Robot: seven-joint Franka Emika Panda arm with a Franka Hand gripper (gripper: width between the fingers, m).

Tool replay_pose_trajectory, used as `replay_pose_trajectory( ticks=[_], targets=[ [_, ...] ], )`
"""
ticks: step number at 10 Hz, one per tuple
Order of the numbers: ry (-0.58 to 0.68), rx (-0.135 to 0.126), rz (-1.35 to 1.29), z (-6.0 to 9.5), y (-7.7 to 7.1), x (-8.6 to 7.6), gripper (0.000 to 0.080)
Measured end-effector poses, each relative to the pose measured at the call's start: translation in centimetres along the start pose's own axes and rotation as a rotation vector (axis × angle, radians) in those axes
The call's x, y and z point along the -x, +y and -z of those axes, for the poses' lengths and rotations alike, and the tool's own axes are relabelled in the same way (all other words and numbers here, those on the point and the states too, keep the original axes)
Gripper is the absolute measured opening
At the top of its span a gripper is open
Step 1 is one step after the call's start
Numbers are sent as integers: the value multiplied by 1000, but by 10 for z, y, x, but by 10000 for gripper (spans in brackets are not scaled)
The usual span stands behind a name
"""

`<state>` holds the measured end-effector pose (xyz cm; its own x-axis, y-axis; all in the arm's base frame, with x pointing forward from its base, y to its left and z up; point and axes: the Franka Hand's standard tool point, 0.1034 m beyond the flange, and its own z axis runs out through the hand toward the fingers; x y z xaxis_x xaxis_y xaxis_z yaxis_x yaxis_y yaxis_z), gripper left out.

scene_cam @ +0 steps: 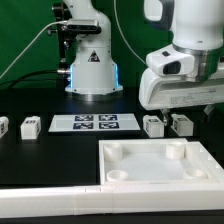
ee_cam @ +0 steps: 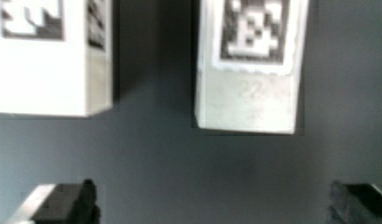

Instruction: Assemble one leg

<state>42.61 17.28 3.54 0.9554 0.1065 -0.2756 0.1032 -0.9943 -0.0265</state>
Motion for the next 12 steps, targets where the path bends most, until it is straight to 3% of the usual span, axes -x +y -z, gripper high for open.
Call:
replay_pose_trajectory(
  ticks=[3, 7, 12],
  targets=[
    [-200, 20, -12, 0, -4, -4, 649],
    [-175, 16, 5, -15, -7, 4, 649],
    [-184, 10, 8, -19, -3, 4, 649]
  ],
)
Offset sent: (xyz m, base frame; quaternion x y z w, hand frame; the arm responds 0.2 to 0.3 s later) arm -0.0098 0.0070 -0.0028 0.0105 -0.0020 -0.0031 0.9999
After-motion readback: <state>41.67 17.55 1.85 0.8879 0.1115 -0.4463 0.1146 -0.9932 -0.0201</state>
